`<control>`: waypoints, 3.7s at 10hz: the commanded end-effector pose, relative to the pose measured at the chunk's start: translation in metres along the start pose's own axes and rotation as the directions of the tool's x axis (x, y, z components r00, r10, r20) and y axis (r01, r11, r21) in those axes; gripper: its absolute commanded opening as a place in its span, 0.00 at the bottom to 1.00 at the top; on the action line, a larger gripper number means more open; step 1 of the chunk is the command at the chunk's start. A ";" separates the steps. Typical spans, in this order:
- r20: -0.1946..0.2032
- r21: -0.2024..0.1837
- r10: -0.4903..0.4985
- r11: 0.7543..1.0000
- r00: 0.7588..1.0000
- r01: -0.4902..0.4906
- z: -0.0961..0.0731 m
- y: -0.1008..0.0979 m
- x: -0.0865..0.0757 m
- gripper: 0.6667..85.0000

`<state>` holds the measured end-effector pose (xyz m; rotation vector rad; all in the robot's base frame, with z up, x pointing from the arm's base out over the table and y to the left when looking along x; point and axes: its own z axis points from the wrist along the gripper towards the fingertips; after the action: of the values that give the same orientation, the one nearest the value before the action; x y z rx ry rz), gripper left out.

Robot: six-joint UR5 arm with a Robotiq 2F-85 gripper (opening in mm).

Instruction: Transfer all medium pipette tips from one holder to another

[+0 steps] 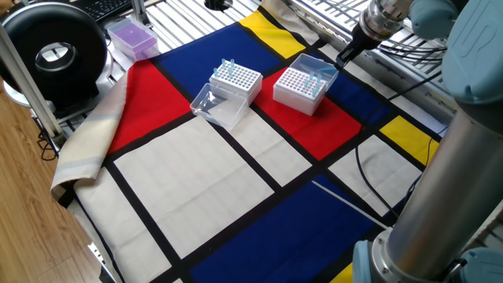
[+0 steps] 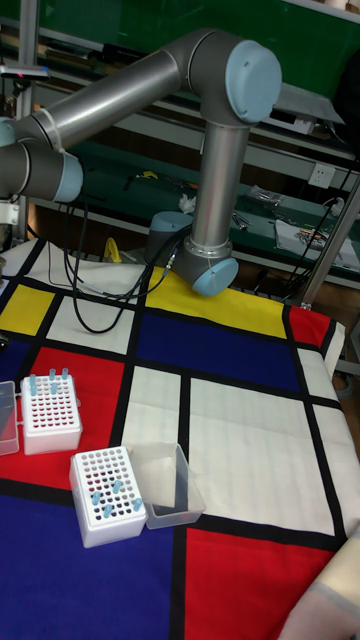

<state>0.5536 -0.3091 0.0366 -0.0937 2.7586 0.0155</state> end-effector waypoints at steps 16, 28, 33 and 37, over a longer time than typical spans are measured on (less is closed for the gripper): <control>0.030 -0.048 0.000 0.999 1.000 0.002 -0.002 0.009 -0.007 0.27; 0.041 -0.060 -0.031 0.998 0.999 0.033 0.002 0.004 -0.008 0.32; 0.044 -0.057 -0.032 0.998 0.999 0.034 0.003 0.004 -0.008 0.32; 0.047 -0.052 -0.027 0.998 0.999 0.030 0.005 0.006 -0.008 0.33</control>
<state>0.5609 -0.3026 0.0340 -0.1628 2.7203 0.0806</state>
